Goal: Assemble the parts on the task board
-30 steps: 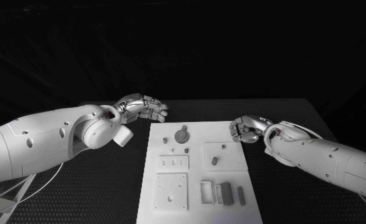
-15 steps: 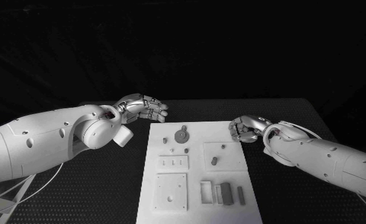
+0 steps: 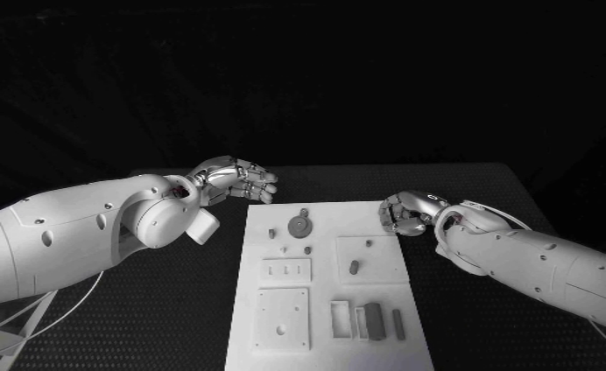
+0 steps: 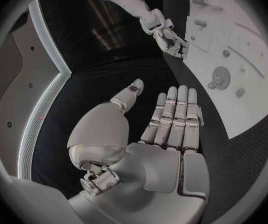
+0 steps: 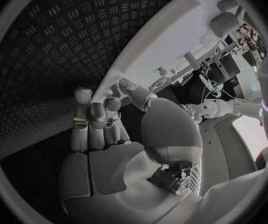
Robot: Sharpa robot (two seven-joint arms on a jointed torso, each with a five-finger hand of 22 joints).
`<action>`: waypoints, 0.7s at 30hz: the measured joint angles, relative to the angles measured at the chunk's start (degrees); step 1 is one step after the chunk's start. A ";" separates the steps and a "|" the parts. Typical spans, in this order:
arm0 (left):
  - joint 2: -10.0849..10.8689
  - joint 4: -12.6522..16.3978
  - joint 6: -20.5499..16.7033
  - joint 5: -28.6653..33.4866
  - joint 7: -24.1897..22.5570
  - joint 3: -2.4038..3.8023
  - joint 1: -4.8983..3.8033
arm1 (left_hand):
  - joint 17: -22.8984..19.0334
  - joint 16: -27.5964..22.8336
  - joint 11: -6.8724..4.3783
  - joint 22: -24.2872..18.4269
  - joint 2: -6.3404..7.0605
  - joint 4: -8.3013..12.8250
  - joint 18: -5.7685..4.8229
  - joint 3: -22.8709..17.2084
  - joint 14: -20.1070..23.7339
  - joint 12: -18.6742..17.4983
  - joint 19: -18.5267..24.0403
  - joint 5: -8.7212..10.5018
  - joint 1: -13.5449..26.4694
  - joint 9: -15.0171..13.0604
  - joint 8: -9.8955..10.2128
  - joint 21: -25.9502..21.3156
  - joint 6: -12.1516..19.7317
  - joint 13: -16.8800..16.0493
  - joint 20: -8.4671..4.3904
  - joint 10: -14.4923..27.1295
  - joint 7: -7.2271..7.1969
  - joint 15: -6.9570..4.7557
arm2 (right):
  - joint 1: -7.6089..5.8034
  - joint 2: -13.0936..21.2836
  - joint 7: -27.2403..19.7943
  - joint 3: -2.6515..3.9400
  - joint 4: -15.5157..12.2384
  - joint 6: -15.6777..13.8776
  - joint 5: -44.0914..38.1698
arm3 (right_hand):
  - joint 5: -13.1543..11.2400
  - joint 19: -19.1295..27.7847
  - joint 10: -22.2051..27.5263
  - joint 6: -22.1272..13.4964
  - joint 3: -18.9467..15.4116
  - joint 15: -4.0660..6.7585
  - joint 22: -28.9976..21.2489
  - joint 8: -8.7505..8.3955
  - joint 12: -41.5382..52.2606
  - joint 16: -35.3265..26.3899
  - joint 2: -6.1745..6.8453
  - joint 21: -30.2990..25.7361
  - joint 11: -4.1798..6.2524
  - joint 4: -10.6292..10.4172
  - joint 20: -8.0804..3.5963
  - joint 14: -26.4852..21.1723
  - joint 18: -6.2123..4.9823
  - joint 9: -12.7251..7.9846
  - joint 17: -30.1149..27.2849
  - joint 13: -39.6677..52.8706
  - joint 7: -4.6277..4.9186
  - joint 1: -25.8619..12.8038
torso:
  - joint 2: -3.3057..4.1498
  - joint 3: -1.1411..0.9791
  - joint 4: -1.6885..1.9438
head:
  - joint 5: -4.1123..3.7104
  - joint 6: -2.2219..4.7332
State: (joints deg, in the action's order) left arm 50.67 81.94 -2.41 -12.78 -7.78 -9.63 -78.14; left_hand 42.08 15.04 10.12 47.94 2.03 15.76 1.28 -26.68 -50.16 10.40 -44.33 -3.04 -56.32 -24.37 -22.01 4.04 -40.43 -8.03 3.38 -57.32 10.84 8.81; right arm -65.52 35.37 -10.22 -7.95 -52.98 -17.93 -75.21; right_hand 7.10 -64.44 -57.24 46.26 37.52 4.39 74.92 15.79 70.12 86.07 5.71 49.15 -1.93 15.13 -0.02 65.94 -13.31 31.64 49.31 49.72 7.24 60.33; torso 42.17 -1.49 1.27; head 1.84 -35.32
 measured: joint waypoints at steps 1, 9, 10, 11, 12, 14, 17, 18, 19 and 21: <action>-0.01 0.01 0.01 0.00 0.01 0.00 0.00 | 0.00 0.00 0.00 0.00 0.00 0.00 0.00 0.00 0.00 0.00 0.00 0.00 0.00 0.00 0.00 0.00 0.00 0.00 0.00 0.00 0.00 0.00 | 0.00 -0.03 0.03 0.00 0.00 -0.03 0.00 | 0.00 0.00 0.00 0.00 0.13 0.03 0.00 0.20 0.00 0.00 0.00 0.00 0.00 0.13 0.00 0.04 0.00 0.12 0.00 0.00 0.00 0.00 | 0.00 0.00 0.01 | 0.00 -0.03; -0.02 0.02 0.06 0.00 0.08 0.00 0.00 | 0.00 0.00 0.00 0.00 0.00 0.00 0.00 0.00 0.00 0.00 0.00 0.00 0.00 0.00 0.00 0.00 0.00 0.01 0.00 0.00 0.00 0.00 | 0.01 -0.23 0.33 -0.01 -0.04 -0.28 0.00 | 0.00 0.01 -0.22 0.11 0.15 0.47 0.00 0.73 0.00 0.00 -0.64 0.00 0.22 0.15 0.02 0.13 0.00 0.84 -0.01 -0.01 -0.11 0.17 | 0.02 0.02 0.03 | -0.40 0.02; -0.01 0.02 0.07 0.00 0.09 0.00 0.00 | 0.00 0.00 0.00 0.00 0.00 0.00 0.00 0.00 0.00 0.00 0.00 0.00 0.00 0.00 0.00 0.00 0.00 0.01 0.00 0.00 0.00 0.00 | 0.02 -0.23 0.38 -0.01 -0.04 -0.35 0.00 | 0.00 0.02 -0.34 0.15 0.14 0.53 0.00 0.89 0.00 0.00 -0.70 0.21 0.34 0.43 0.02 0.07 0.00 0.97 0.00 -0.01 -0.15 0.26 | 0.02 0.01 0.03 | -0.47 0.05; 0.01 0.03 0.07 0.00 0.10 0.00 0.00 | 0.00 0.00 0.00 0.00 0.00 0.00 0.00 0.00 0.00 0.00 0.00 0.00 0.00 0.00 0.00 0.00 0.00 0.01 0.00 0.00 0.00 0.00 | 0.02 -0.23 0.42 -0.01 -0.04 -0.42 0.00 | 0.00 0.02 -0.43 0.16 0.13 0.56 0.00 0.90 0.00 0.00 -0.75 0.22 0.42 0.44 0.02 0.10 -0.01 1.10 -0.01 -0.01 -0.16 0.31 | 0.02 0.01 0.03 | -0.49 0.06; 0.02 0.04 0.07 0.00 0.11 0.00 0.00 | 0.00 0.00 0.00 0.00 0.00 0.00 0.00 0.00 0.00 0.00 0.00 0.00 0.00 0.00 0.00 0.00 0.00 0.01 0.00 0.00 0.00 0.00 | 0.03 -0.24 0.49 -0.01 -0.04 -0.51 0.00 | 0.00 0.02 -0.43 0.17 0.12 0.65 0.00 1.15 0.00 -0.01 -0.75 0.22 0.43 0.44 0.02 0.19 -0.01 1.24 -0.01 -0.01 -0.16 0.31 | 0.03 0.01 0.03 | -0.54 0.07; 0.02 0.06 0.07 0.00 0.13 0.00 0.00 | -0.01 0.00 0.00 0.00 0.00 0.00 0.00 0.00 0.00 0.00 0.00 0.00 0.00 0.00 0.00 0.00 0.00 0.01 0.00 0.00 0.00 0.00 | 0.04 -0.25 0.58 -0.02 -0.04 -0.65 -0.01 | 0.00 -0.12 -0.63 0.47 0.13 0.86 0.00 1.24 0.00 -0.01 -0.99 0.22 0.63 0.44 -0.04 0.39 -0.02 1.56 -0.01 -0.01 -0.47 0.07 | 0.03 0.02 0.00 | -0.59 0.07; 0.02 0.12 0.08 0.00 0.15 0.00 0.00 | -0.01 0.00 0.00 0.01 0.00 0.00 0.00 0.00 0.00 0.00 0.00 0.00 0.00 0.05 0.00 0.00 0.00 0.01 0.00 0.00 0.00 0.00 | 0.06 -0.27 0.75 -0.03 -0.04 -0.92 -0.04 | 0.00 -0.27 -0.72 0.49 0.12 0.87 0.00 1.90 0.00 -0.01 -1.60 0.22 0.72 0.44 -0.06 0.39 -0.03 2.10 -0.01 -0.01 -0.49 0.22 | 0.03 0.01 -0.01 | -0.71 0.07; 0.02 0.13 0.08 0.00 0.15 0.00 0.00 | -0.01 0.00 0.00 0.01 0.00 0.00 0.00 0.00 0.00 0.00 0.00 0.00 0.00 0.05 0.00 0.00 0.00 0.01 0.00 0.00 0.00 0.00 | 0.07 -0.28 0.80 -0.04 -0.06 -1.01 -0.04 | 0.00 -0.27 -0.84 0.52 0.13 1.05 0.00 2.09 0.00 -0.01 -1.74 0.22 0.84 0.44 -0.06 0.37 -0.04 2.30 -0.01 -0.02 -0.52 0.08 | 0.03 0.01 -0.02 | -0.74 0.07; 0.02 0.13 0.09 0.00 0.16 0.00 0.00 | -0.01 0.00 0.00 0.01 0.00 0.00 0.00 0.00 0.00 0.00 0.00 0.00 0.00 0.05 0.00 0.00 0.00 0.01 0.00 0.00 0.00 0.00 | 0.08 -0.28 0.87 -0.04 -0.08 -1.13 -0.04 | 0.00 -0.27 -0.95 0.64 0.13 1.16 0.00 2.19 0.00 -0.01 -1.73 0.22 0.95 0.44 -0.07 0.47 -0.08 2.49 -0.01 -0.02 -0.64 0.09 | 0.03 0.01 -0.02 | -0.76 0.07; 0.02 0.13 0.10 0.00 0.19 0.00 0.00 | 0.00 0.00 0.00 0.01 0.00 0.00 0.00 0.00 0.00 0.00 0.00 0.00 0.00 0.05 0.00 0.00 0.00 -0.02 0.00 0.00 0.00 0.00 | 0.09 -0.29 0.95 -0.04 -0.10 -1.33 -0.05 | 0.00 -0.28 -1.04 0.72 0.13 1.35 0.00 2.53 0.00 -0.01 -1.73 0.22 1.04 0.44 -0.07 0.48 -0.32 2.93 -0.01 -0.02 -0.72 0.09 | 0.03 0.01 -0.01 | -0.80 0.07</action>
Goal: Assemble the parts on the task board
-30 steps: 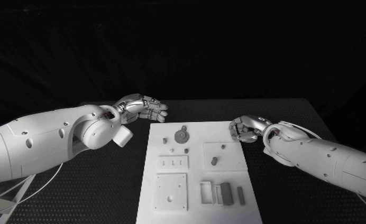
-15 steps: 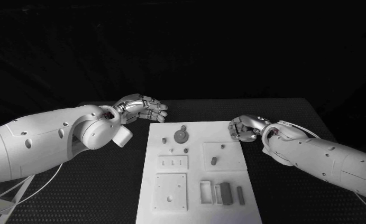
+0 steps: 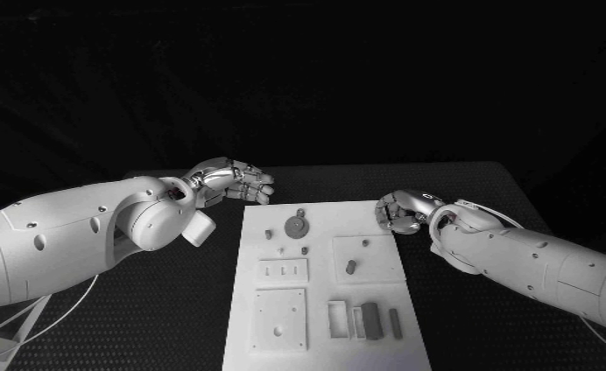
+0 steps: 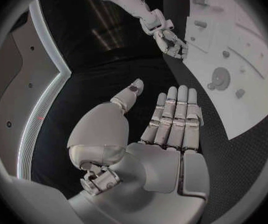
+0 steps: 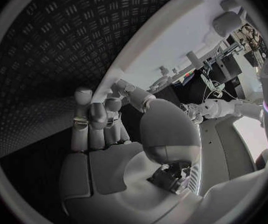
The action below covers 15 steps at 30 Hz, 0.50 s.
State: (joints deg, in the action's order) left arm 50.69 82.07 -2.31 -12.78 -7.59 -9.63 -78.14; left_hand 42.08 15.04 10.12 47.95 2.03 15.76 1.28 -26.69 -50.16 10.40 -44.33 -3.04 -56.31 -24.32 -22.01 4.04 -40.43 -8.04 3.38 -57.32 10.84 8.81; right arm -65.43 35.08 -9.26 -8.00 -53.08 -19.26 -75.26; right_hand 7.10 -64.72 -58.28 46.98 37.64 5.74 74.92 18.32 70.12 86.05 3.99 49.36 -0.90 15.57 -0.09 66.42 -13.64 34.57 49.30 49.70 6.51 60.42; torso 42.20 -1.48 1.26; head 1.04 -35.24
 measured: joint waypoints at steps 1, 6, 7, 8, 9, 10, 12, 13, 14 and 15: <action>0.00 0.01 0.01 0.00 0.02 0.00 0.00 | 0.04 0.00 0.00 0.00 0.00 0.00 0.00 0.00 0.00 0.00 0.00 0.00 0.00 0.00 0.00 0.00 0.00 -0.06 0.00 0.00 0.00 0.00 | 0.00 0.00 0.06 0.00 0.00 -0.13 0.00 | 0.00 0.00 0.00 0.01 0.00 0.01 0.00 0.00 0.00 0.00 -0.01 0.00 0.00 0.00 0.00 0.00 -0.02 0.13 0.00 0.00 0.00 -0.02 | 0.00 -0.01 0.00 | 0.00 0.00; 0.02 0.02 0.03 0.00 0.08 0.00 0.00 | 0.15 0.00 0.00 0.00 0.00 0.00 -0.03 0.00 0.00 0.00 -0.22 0.00 0.00 0.00 0.00 0.00 0.00 -0.16 -0.22 0.00 0.00 0.00 | 0.00 -0.01 0.24 0.00 0.00 -0.57 -0.02 | 0.00 -0.01 -0.14 0.08 0.00 0.09 0.00 0.28 0.00 -0.01 -0.23 0.00 0.14 0.00 0.01 0.04 -0.09 0.59 0.00 -0.05 -0.07 -0.23 | 0.00 -0.01 0.01 | -0.01 -0.03; 0.03 0.02 0.03 0.00 0.10 0.00 0.00 | 0.19 0.00 0.00 0.00 0.00 0.00 -0.03 0.00 0.00 0.00 -0.22 0.00 0.00 0.00 0.00 0.00 0.00 -0.16 -0.22 0.00 0.00 0.00 | 0.00 -0.02 0.28 0.00 -0.01 -0.69 -0.03 | 0.00 -0.06 -0.30 0.21 0.00 0.18 0.00 0.33 0.00 -0.01 -0.23 0.00 0.30 0.00 0.06 0.13 -0.15 0.70 0.00 -0.05 -0.21 -0.23 | 0.00 -0.01 0.01 | -0.01 -0.03; 0.04 0.03 0.04 0.00 0.12 0.00 0.00 | 0.21 0.00 0.00 0.00 0.00 0.00 -0.03 0.00 0.00 0.00 -0.22 0.00 0.00 0.00 0.00 0.00 0.00 -0.16 -0.22 0.00 0.00 0.00 | 0.00 -0.02 0.31 0.00 -0.03 -0.78 -0.03 | 0.00 -0.10 -0.31 0.28 0.00 0.25 0.00 0.33 0.00 -0.01 -0.39 0.00 0.31 0.00 0.09 0.18 -0.20 0.79 0.00 -0.05 -0.27 -0.06 | 0.00 -0.01 0.01 | -0.01 -0.03; 0.04 0.05 0.04 0.00 0.13 0.00 0.00 | 0.21 0.00 0.00 0.00 0.00 0.00 -0.03 0.00 0.00 0.00 -0.22 0.00 0.00 0.00 0.00 0.00 0.00 -0.21 -0.22 0.00 0.00 0.00 | 0.00 -0.03 0.33 0.00 -0.04 -0.87 -0.04 | 0.00 -0.10 -0.31 0.29 0.00 0.25 0.00 0.34 0.00 -0.01 -0.45 0.00 0.31 0.00 0.09 0.19 -0.23 0.86 0.00 -0.05 -0.28 0.00 | 0.00 -0.01 0.01 | 0.01 -0.03; 0.04 0.08 0.05 0.00 0.16 0.00 0.00 | 0.23 0.00 0.00 0.00 0.00 0.00 -0.03 0.00 -0.17 0.00 -0.22 0.00 0.00 0.00 0.00 0.00 0.00 -0.26 -0.22 0.00 0.00 -0.10 | 0.00 -0.04 0.36 0.00 -0.06 -0.99 -0.04 | 0.00 -0.10 -0.31 0.29 0.00 0.25 0.00 0.34 0.00 -0.01 -0.45 0.00 0.31 0.00 0.09 0.19 -0.26 0.94 0.00 -0.05 -0.29 0.00 | 0.00 -0.02 0.00 | 0.02 -0.04; 0.05 0.15 0.06 0.00 0.22 0.00 0.00 | 0.49 0.00 -0.53 0.00 0.00 0.00 -0.06 0.00 -1.14 0.10 -0.43 0.00 0.00 0.00 0.00 0.00 0.00 -0.53 -0.43 -0.54 0.00 -0.30 | 0.00 -0.04 0.39 0.00 -0.13 -1.17 -0.04 | 0.00 -0.10 -0.32 0.31 0.00 0.25 0.00 0.35 0.00 -0.01 -0.67 0.00 0.32 0.00 0.09 0.18 -0.28 1.11 -0.01 -0.05 -0.30 -0.22 | 0.00 -0.02 -0.02 | 0.03 -0.07; 0.06 0.20 0.06 0.00 0.26 0.00 0.00 | 0.58 0.00 -0.80 0.00 0.00 0.00 -0.10 0.00 -1.46 0.30 -0.61 0.00 0.00 0.00 0.00 0.00 0.00 -0.64 -0.60 -0.81 0.00 -0.43 | 0.00 -0.04 0.41 0.00 -0.19 -1.29 -0.04 | 0.00 -0.10 -0.33 0.33 0.00 0.26 0.00 0.35 0.00 -0.01 -0.69 0.00 0.33 0.00 0.09 0.18 -0.32 1.11 -0.01 -0.05 -0.33 -0.24 | 0.00 -0.03 -0.03 | 0.03 -0.07; 0.09 0.30 0.00 0.00 0.29 0.00 0.00 | 0.65 0.00 -0.93 0.01 0.00 0.00 -0.12 0.00 -1.54 0.35 -0.67 0.00 0.00 0.00 0.00 0.00 0.00 -0.73 -0.59 -0.94 0.00 -0.52 | 0.00 -0.03 0.42 0.00 -0.30 -1.44 -0.05 | 0.00 -0.10 -0.34 0.35 0.00 0.26 0.00 0.46 0.00 -0.01 -0.69 0.00 0.34 0.00 0.09 0.18 -0.34 1.15 -0.01 -0.05 -0.35 -0.24 | 0.00 -0.03 -0.03 | 0.03 -0.07; 0.10 0.37 -0.08 0.00 0.30 0.00 0.00 | 0.66 0.00 -0.93 0.00 0.00 0.00 -0.12 0.00 -1.54 0.35 -0.81 0.00 0.00 -0.01 0.00 0.00 0.00 -0.74 -0.44 -0.94 0.00 -0.52 | 0.00 -0.02 0.44 0.00 -0.38 -1.55 -0.05 | 0.00 -0.21 -0.40 0.36 0.00 0.26 0.00 0.62 0.00 -0.01 -0.69 0.00 0.40 0.00 -0.01 0.18 -0.35 1.18 -0.01 -0.05 -0.36 -0.24 | 0.00 -0.03 -0.03 | 0.03 -0.07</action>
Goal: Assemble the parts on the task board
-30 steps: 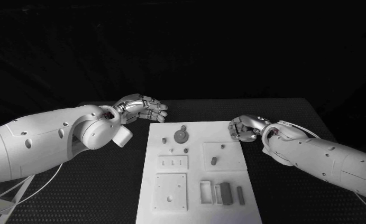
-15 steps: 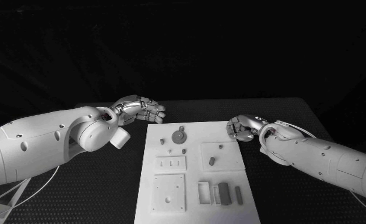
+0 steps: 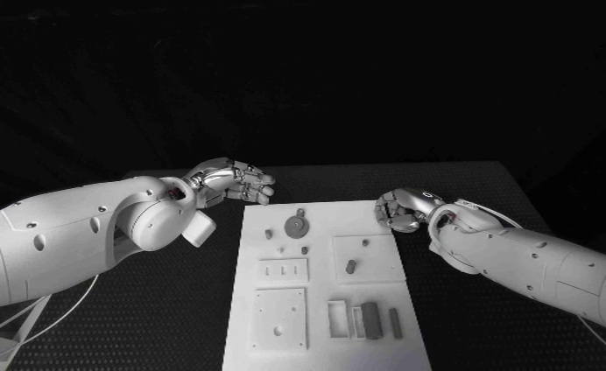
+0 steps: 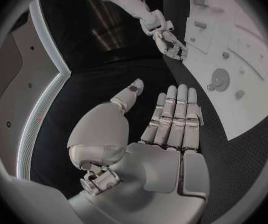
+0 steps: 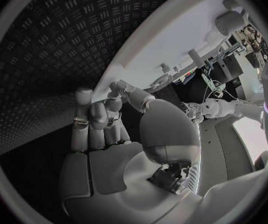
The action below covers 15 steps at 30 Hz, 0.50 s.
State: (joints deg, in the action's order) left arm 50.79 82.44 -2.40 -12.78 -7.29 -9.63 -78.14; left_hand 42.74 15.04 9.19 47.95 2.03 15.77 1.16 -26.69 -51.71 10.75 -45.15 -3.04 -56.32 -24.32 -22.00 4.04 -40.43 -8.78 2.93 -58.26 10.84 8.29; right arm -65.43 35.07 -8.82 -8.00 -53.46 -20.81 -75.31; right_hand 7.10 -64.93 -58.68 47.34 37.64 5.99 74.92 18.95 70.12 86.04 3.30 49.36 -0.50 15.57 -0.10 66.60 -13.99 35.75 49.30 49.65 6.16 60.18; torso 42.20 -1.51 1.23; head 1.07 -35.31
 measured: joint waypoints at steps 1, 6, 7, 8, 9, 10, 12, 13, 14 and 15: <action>0.01 0.04 -0.08 -0.02 0.01 0.00 0.00 | 0.01 0.01 0.00 0.00 0.00 0.00 0.00 0.00 -0.01 0.00 -0.03 0.00 0.00 0.03 0.00 0.00 0.00 0.00 0.03 0.00 0.00 0.00 | 0.00 0.02 0.02 0.00 -0.08 -0.12 0.00 | 0.00 -0.01 0.00 0.00 0.00 0.00 0.00 0.02 0.00 0.00 0.00 0.00 0.00 0.00 -0.01 0.00 -0.03 0.04 0.00 0.00 0.00 0.00 | 0.00 0.00 -0.01 | 0.00 0.00; 0.14 -0.01 -0.41 -0.92 0.42 0.00 0.00 | 1.11 1.53 -0.93 0.16 0.00 -0.16 0.03 0.16 -2.19 1.20 -1.42 0.00 0.00 -0.55 -1.42 0.49 -3.26 -1.06 -0.78 -2.20 0.06 -0.95 | 0.00 0.42 0.50 0.00 -1.09 -0.92 0.00 | 0.00 -0.09 -0.01 0.01 0.00 0.15 0.00 0.02 0.00 0.00 0.00 0.00 0.01 0.00 -0.08 0.07 -0.07 0.40 0.00 -0.05 -0.01 0.00 | -0.01 0.02 -0.01 | -0.07 0.08; 0.21 -0.01 -0.41 -1.18 0.55 0.00 -0.01 | 1.58 2.03 -1.28 0.38 0.00 -0.32 0.04 0.32 -3.00 1.71 -2.25 0.00 0.00 -0.85 -1.95 0.89 -4.40 -1.47 -1.08 -3.08 -0.15 -1.37 | 0.00 0.56 0.64 0.00 -1.41 -1.04 0.00 | 0.00 -0.11 -0.21 0.22 0.00 0.25 0.00 0.02 0.00 0.00 0.00 0.00 0.21 0.00 -0.07 0.16 -0.12 0.43 0.00 -0.05 -0.22 0.00 | -0.01 0.02 0.00 | -0.10 0.09; 0.27 -0.02 -0.41 -1.46 0.69 0.00 -0.01 | 1.88 2.40 -1.56 0.51 0.00 -0.31 0.04 0.31 -3.59 2.07 -2.82 0.00 0.00 -0.99 -2.26 1.13 -5.07 -1.72 -1.32 -3.62 -0.31 -1.59 | -0.01 0.67 0.78 0.00 -1.69 -1.14 -0.01 | 0.00 -0.19 -0.21 0.22 0.00 0.26 0.00 0.02 0.00 0.00 0.00 0.00 0.21 0.00 0.00 0.17 -0.15 0.48 0.00 -0.05 -0.22 0.00 | -0.01 0.02 0.00 | -0.11 0.10; 0.33 -0.03 -0.39 -1.87 0.90 0.00 -0.01 | 2.19 2.78 -1.94 0.64 -0.03 -0.45 0.05 0.45 -4.26 2.35 -3.40 0.00 0.03 -1.14 -2.51 1.42 -5.72 -1.98 -1.57 -4.07 -0.55 -1.90 | -0.01 0.77 0.99 0.00 -1.99 -1.26 -0.01 | 0.00 -0.19 -0.21 0.23 0.00 0.26 0.00 0.02 0.00 0.00 0.00 0.00 0.21 0.00 0.00 0.17 -0.16 0.53 0.00 -0.05 -0.23 0.00 | -0.01 0.02 0.00 | -0.12 0.11; 0.35 -0.03 -0.38 -2.15 1.06 0.00 -0.01 | 2.61 3.17 -2.20 0.77 -0.28 -0.53 0.05 0.53 -4.80 2.56 -4.12 0.00 0.28 -1.27 -2.68 1.72 -6.45 -2.28 -1.78 -4.77 -0.86 -2.34 | -0.01 0.80 1.14 0.00 -2.13 -1.33 -0.01 | 0.00 -0.19 -0.21 0.23 0.00 0.26 0.00 0.02 0.00 0.00 0.00 0.00 0.21 0.00 0.00 0.17 -0.16 0.65 0.00 -0.05 -0.23 0.00 | -0.02 0.04 0.00 | -0.12 0.12; 0.35 -0.03 -0.35 -2.66 1.37 0.00 -0.01 | 3.14 3.55 -2.58 0.83 -0.46 -0.69 0.03 0.37 -5.29 2.56 -4.64 0.00 0.46 -1.32 -2.68 1.77 -7.09 -2.64 -2.31 -5.26 -1.34 -2.83 | -0.02 0.80 1.44 0.01 -2.28 -1.46 -0.01 | 0.00 -0.19 -0.21 0.23 -0.02 0.27 0.00 0.02 0.00 0.00 -0.22 0.00 0.21 -0.01 0.00 0.17 -0.17 0.79 0.00 -0.05 -0.23 -0.22 | -0.03 0.05 0.01 | -0.15 0.13; 0.35 0.00 -0.34 -2.96 1.56 0.00 -0.01 | 3.28 3.55 -2.65 0.83 -0.46 -0.69 0.02 0.37 -5.34 2.56 -4.74 0.00 0.46 -1.32 -2.68 1.78 -7.18 -2.74 -2.42 -5.33 -1.42 -2.88 | -0.02 0.79 1.63 0.01 -2.32 -1.52 -0.01 | 0.00 -0.19 -0.33 0.31 -0.11 0.27 0.00 0.20 0.00 0.00 -0.22 0.00 0.33 -0.11 0.00 0.17 -0.18 0.86 -0.01 -0.05 -0.31 -0.22 | -0.03 0.07 0.01 | -0.15 0.16; 0.34 0.03 -0.34 -3.16 1.69 0.00 -0.01 | 3.43 3.55 -2.65 0.83 -0.46 -0.69 0.02 0.37 -5.34 2.56 -4.74 0.00 0.46 -1.32 -2.68 1.78 -7.18 -2.82 -2.42 -5.33 -1.43 -2.88 | -0.02 0.78 1.78 0.01 -2.34 -1.55 -0.01 | 0.00 -0.20 -0.42 0.41 -0.17 0.38 0.00 0.35 0.00 0.00 -0.22 0.00 0.42 -0.17 0.01 0.29 -0.23 0.95 0.00 -0.05 -0.41 -0.22 | -0.04 0.08 0.03 | -0.16 0.18; 0.34 0.05 -0.34 -3.33 1.81 0.01 -0.01 | 3.47 3.55 -2.65 0.83 -0.46 -0.69 0.02 0.37 -5.34 2.56 -4.74 0.00 0.46 -1.32 -2.68 1.78 -7.18 -2.83 -2.42 -5.33 -1.43 -2.88 | -0.02 0.78 1.93 0.01 -2.35 -1.58 0.00 | 0.00 -0.20 -0.42 0.43 -0.17 0.46 0.00 0.36 0.00 0.00 -0.22 0.00 0.43 -0.17 0.01 0.35 -0.24 1.09 -0.01 -0.05 -0.43 -0.22 | -0.05 0.08 0.04 | -0.17 0.21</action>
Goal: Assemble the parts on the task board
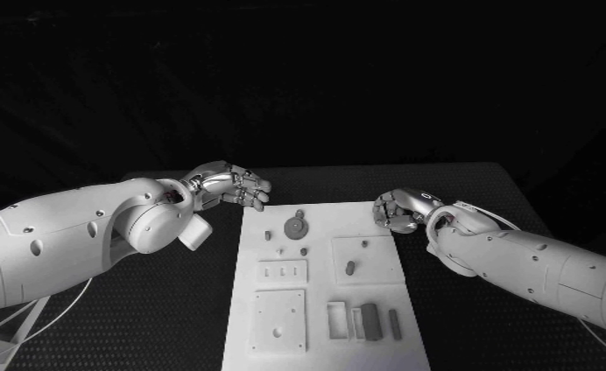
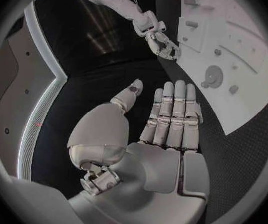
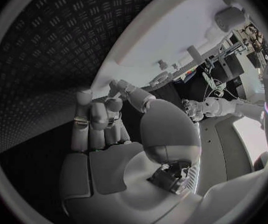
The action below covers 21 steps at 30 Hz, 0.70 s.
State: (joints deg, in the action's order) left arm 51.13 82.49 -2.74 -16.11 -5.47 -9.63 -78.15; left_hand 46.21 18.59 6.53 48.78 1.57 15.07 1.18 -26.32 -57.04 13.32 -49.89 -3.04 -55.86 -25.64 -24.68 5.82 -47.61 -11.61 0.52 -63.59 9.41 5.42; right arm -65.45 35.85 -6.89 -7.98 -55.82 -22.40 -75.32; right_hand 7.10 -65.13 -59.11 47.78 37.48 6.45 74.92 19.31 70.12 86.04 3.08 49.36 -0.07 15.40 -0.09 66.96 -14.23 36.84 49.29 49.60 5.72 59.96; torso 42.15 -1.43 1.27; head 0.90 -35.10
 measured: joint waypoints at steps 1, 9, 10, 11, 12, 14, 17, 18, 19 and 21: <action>0.01 0.01 0.00 -0.20 0.14 0.00 0.00 | 0.00 0.00 0.00 0.00 0.00 0.00 0.00 0.00 0.00 0.00 0.00 0.00 0.00 0.00 0.00 0.00 0.00 0.00 0.00 0.00 0.00 0.00 | 0.00 0.00 0.20 0.00 0.00 -0.02 0.01 | 0.00 -0.11 -0.03 0.06 -0.06 0.07 0.00 0.00 0.00 0.00 0.00 0.00 0.03 -0.06 -0.10 0.07 -0.01 0.11 0.00 0.00 -0.06 0.00 | 0.00 0.00 0.01 | -0.01 0.02; 0.25 0.07 -0.06 -0.93 0.64 0.01 -0.01 | 0.32 0.00 0.00 0.00 0.00 0.00 0.00 0.00 0.00 0.00 0.00 0.00 0.00 0.04 0.00 0.00 0.00 -0.16 0.00 0.00 0.00 0.00 | 0.00 -0.07 1.46 0.00 0.11 0.05 0.04 | 0.00 -0.22 -0.40 0.40 0.08 0.17 0.00 0.33 0.00 0.00 0.02 0.23 0.40 -0.39 -0.19 0.17 -0.06 0.77 0.00 0.00 -0.40 -0.61 | 0.02 0.02 0.10 | -0.01 0.07; 0.25 0.09 -0.06 -0.98 0.68 0.01 -0.01 | 0.32 0.00 0.00 -0.01 0.00 0.00 0.00 0.00 0.00 0.00 0.00 0.00 0.00 0.07 0.00 0.00 0.01 -0.16 0.00 0.00 0.00 0.00 | 0.00 -0.08 1.60 0.00 0.11 0.07 0.00 | 0.00 -0.22 -0.44 0.40 0.08 0.26 0.00 0.33 0.00 0.00 0.02 0.23 0.44 -0.39 -0.19 0.26 -0.06 0.85 0.00 0.00 -0.40 -0.61 | 0.03 0.02 0.10 | -0.01 0.06; 0.24 0.13 -0.06 -1.03 0.73 0.01 -0.01 | 0.32 0.00 0.00 -0.01 0.00 0.00 0.00 0.00 0.00 0.00 0.00 0.00 0.00 0.08 0.00 0.00 0.00 -0.16 0.00 0.00 0.00 0.00 | 0.00 -0.09 1.78 0.00 0.10 0.09 -0.08 | 0.00 -0.23 -0.60 0.46 0.08 0.34 0.00 0.33 0.00 0.00 0.02 0.23 0.60 -0.39 -0.18 0.33 -0.15 0.94 0.00 0.00 -0.46 -0.61 | 0.04 0.01 0.10 | -0.02 0.04; 0.24 0.16 -0.07 -1.06 0.77 0.01 -0.01 | 0.37 0.00 0.00 -0.01 0.00 0.00 0.00 0.00 0.00 0.00 0.00 0.00 0.00 0.08 0.00 0.00 0.00 -0.16 0.00 0.00 0.00 0.00 | 0.00 -0.09 1.91 0.00 0.07 0.09 -0.16 | 0.00 -0.41 -0.61 0.62 0.17 0.41 0.00 0.38 0.00 0.00 0.02 0.23 0.61 -0.48 -0.20 0.40 -0.38 0.99 0.00 0.00 -0.62 -0.61 | 0.04 0.01 0.09 | -0.02 0.03; 0.22 0.27 -0.07 -1.13 0.86 0.01 -0.01 | 0.38 0.00 0.00 -0.01 0.00 0.00 0.00 0.00 0.00 0.00 0.00 0.00 0.00 0.08 0.00 0.00 0.01 -0.23 0.00 0.00 -0.01 0.00 | -0.01 -0.15 2.25 0.00 0.05 0.09 -0.44 | 0.00 -0.54 -0.71 0.68 0.24 0.41 0.00 0.66 0.00 0.00 0.02 0.23 0.71 -0.56 -0.33 0.40 -0.41 1.12 0.00 0.00 -0.68 -0.61 | 0.04 0.00 0.08 | -0.02 0.01; 0.18 0.35 -0.08 -1.25 0.94 0.01 -0.01 | 0.52 0.00 0.00 -0.01 0.00 0.00 -0.11 0.00 0.00 0.00 -0.20 0.00 0.00 0.08 0.00 0.00 -0.19 -0.33 -0.20 0.01 0.20 0.00 | -0.04 -0.41 2.82 0.02 0.08 0.08 -1.00 | 0.00 -0.63 -0.92 0.96 0.24 0.62 0.00 0.67 0.00 0.00 0.02 0.23 0.92 -0.55 -0.41 0.61 -0.40 1.34 0.00 0.00 -0.97 -0.60 | 0.05 -0.03 0.04 | -0.02 -0.01; 0.16 0.36 -0.08 -1.30 0.97 0.01 -0.01 | 0.57 0.00 0.01 -0.01 0.00 0.00 -0.30 0.00 0.00 -0.01 -0.21 0.00 0.00 0.08 0.07 0.00 -0.19 -0.36 -0.21 0.01 0.19 0.00 | -0.05 -0.63 3.14 0.04 0.16 0.09 -1.32 | 0.00 -0.63 -0.94 0.97 0.25 0.65 0.00 0.67 0.00 0.00 0.00 0.23 0.94 -0.55 -0.41 0.64 -0.41 1.40 0.00 0.00 -0.97 -0.63 | 0.05 -0.05 0.03 | -0.02 -0.01; 0.15 0.36 -0.08 -1.32 1.00 0.01 -0.01 | 0.63 0.00 0.00 -0.01 0.00 0.00 -0.30 0.00 0.00 0.00 -0.20 0.00 0.00 0.08 0.13 0.00 -0.19 -0.37 -0.21 0.01 0.20 0.00 | -0.06 -0.83 3.36 0.04 0.25 0.10 -1.55 | 0.00 -0.63 -1.01 0.99 0.24 0.69 0.00 0.66 0.00 0.00 -0.14 0.23 1.01 -0.55 -0.41 0.68 -0.41 1.41 0.00 0.00 -0.99 -0.77 | 0.05 -0.05 0.01 | -0.02 -0.01; 0.10 0.37 -0.08 -1.38 1.02 0.01 -0.01 | 0.64 0.00 0.01 -0.01 0.00 0.00 -0.30 0.00 0.00 -0.01 -0.20 0.00 0.00 0.08 0.27 0.00 -0.19 -0.41 -0.21 0.01 0.20 0.00 | -0.07 -1.27 3.86 0.05 0.38 0.14 -2.11 | 0.00 -0.63 -1.01 1.04 0.24 0.72 0.00 0.66 0.00 0.00 -0.22 0.23 1.01 -0.55 -0.41 0.68 -0.42 1.44 0.00 0.00 -1.04 -0.85 | 0.05 -0.06 0.00 | -0.04 -0.02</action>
State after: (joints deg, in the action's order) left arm 51.22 82.86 -2.82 -17.49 -4.45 -9.62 -78.16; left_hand 46.85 18.59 6.54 48.77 1.57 15.07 0.88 -26.32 -57.04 13.31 -50.09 -3.04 -55.86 -25.57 -24.41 5.82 -47.80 -12.02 0.31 -63.58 9.61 5.42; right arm -65.53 34.58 -3.03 -7.93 -55.44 -22.26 -77.43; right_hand 7.10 -65.76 -60.12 48.81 37.72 7.17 74.92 19.97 70.12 86.04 2.86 49.59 0.94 14.85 -0.50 67.64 -14.65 38.28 49.29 49.60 4.69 59.11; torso 42.20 -1.49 1.27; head 0.85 -35.11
